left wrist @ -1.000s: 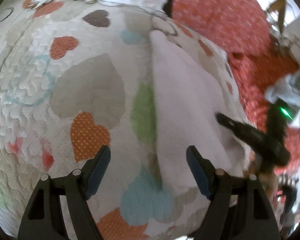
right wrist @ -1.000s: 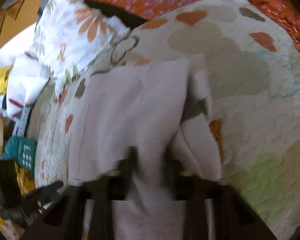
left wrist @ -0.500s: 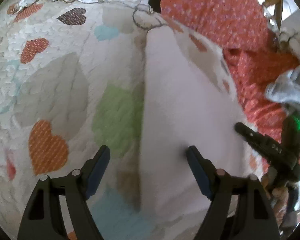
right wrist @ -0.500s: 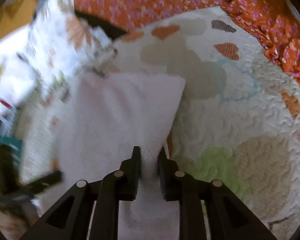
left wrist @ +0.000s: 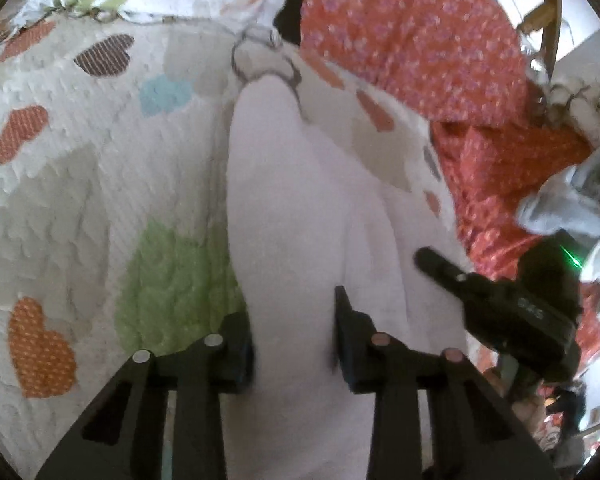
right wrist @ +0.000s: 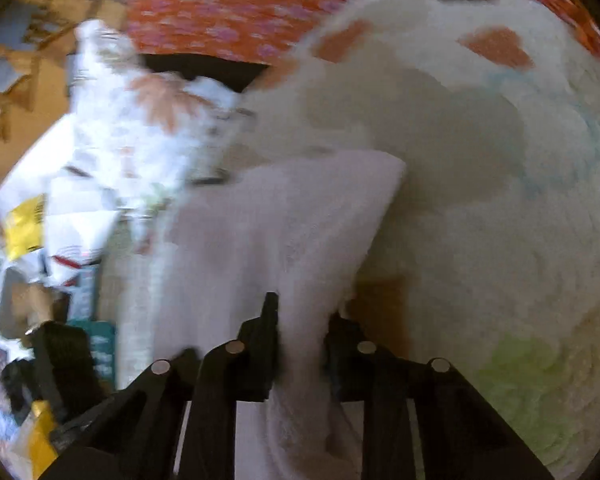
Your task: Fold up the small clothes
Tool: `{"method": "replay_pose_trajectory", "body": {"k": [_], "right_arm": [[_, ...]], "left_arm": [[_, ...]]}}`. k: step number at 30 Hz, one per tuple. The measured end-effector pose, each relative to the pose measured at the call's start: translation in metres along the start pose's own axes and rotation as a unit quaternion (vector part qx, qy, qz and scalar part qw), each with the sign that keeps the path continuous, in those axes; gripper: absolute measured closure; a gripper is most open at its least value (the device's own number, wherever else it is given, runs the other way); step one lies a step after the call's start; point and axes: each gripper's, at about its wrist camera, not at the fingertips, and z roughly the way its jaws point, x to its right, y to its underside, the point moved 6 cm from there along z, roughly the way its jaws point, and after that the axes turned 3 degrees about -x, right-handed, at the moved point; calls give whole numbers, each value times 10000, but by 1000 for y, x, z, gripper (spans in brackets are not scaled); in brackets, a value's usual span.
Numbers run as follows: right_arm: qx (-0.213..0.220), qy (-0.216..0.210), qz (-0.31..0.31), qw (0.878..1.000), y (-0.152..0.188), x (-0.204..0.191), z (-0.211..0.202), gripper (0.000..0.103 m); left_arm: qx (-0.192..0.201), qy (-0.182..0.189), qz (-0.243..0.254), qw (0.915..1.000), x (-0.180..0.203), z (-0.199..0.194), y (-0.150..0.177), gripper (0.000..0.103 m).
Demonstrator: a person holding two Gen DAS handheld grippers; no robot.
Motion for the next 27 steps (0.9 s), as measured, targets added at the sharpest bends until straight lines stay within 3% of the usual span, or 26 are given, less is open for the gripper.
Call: {"method": "replay_pose_trajectory", "body": {"k": [2, 4, 5, 6, 9, 12, 13, 15, 16, 19, 22, 24, 27], "right_arm": [[254, 47, -225, 9994, -8, -14, -10, 82], [335, 774, -282, 9960, -11, -5, -6, 80], [238, 1051, -235, 9939, -9, 2, 0, 78], [28, 1315, -121, 9912, -5, 13, 9, 78], [79, 1396, -101, 9901, -4, 17, 4, 77], [677, 1742, -630, 9804, -10, -5, -25, 77], [908, 1739, -878, 9766, -8, -19, -37, 77], [967, 1499, -1233, 9762, 0, -41, -47, 81], [880, 1329, -1339, 9781, 6, -49, -45, 85], [217, 858, -1462, 9853, 30, -65, -24, 88], [-431, 978, -1392, 9845, 59, -54, 2, 88], [-929, 1428, -1297, 9768, 75, -29, 21, 91], [-782, 1360, -1237, 9798, 74, -28, 14, 92]], "left_arm": [[7, -159, -24, 9999, -3, -3, -5, 64], [-88, -458, -62, 9989, -12, 3, -5, 49], [-206, -697, -58, 9973, -17, 10, -2, 39], [-323, -871, -80, 9956, -22, 15, 2, 36], [-345, -760, -80, 9965, -20, 4, 8, 35], [136, -1009, 154, 9947, -17, -28, 13, 35], [240, -1092, 222, 9935, -17, -36, 16, 35], [281, -1120, 330, 9928, -18, -43, 26, 35], [201, -1076, 359, 9933, -17, -42, 31, 35], [-232, -958, 404, 9943, -23, -31, 58, 53], [-447, -1010, 418, 9930, -35, -18, 78, 52], [-319, -1016, 655, 9922, -32, -20, 82, 51], [-244, -1181, 816, 9893, -30, -29, 86, 46]]}}
